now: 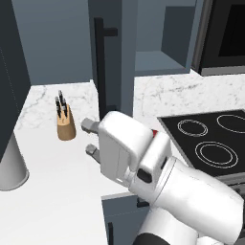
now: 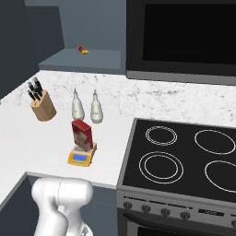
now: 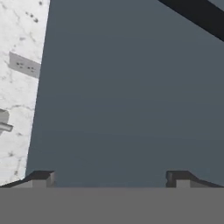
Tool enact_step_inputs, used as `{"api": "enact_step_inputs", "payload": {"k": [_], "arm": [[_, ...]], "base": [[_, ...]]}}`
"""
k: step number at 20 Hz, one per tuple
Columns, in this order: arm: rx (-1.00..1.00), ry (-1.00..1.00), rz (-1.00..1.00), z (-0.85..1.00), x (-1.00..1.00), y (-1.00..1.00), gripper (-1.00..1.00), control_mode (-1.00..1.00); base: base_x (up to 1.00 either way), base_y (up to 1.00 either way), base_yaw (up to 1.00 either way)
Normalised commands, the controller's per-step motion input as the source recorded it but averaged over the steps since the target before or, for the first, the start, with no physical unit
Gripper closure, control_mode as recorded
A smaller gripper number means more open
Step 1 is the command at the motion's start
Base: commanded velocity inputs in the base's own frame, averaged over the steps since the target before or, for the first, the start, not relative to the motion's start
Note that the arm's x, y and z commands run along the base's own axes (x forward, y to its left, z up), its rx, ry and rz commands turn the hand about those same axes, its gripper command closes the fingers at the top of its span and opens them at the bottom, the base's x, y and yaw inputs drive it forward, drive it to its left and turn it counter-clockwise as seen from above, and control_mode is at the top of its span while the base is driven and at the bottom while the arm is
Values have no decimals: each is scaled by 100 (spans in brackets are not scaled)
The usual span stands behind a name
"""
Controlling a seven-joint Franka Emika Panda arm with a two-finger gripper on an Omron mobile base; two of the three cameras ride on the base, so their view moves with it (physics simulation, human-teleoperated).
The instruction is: Pick the cereal and place it on the digital scale for weighing, and close the cabinet.
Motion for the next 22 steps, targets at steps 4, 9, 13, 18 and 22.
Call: {"api": "enact_step_inputs", "payload": {"k": [4,9,13,18,22], "arm": [[16,0,-7,-69,45,77,-100,-100],[25,0,-7,-53,55,20,-100,-100],[23,0,-7,-35,50,4,-100,-100],[12,0,-20,-19,41,54,-100,-100],[6,0,-18,0,12,51,-100,-100]], "base": [[0,0,0],[0,0,0],[0,0,0],[0,0,0],[0,0,0]]}}
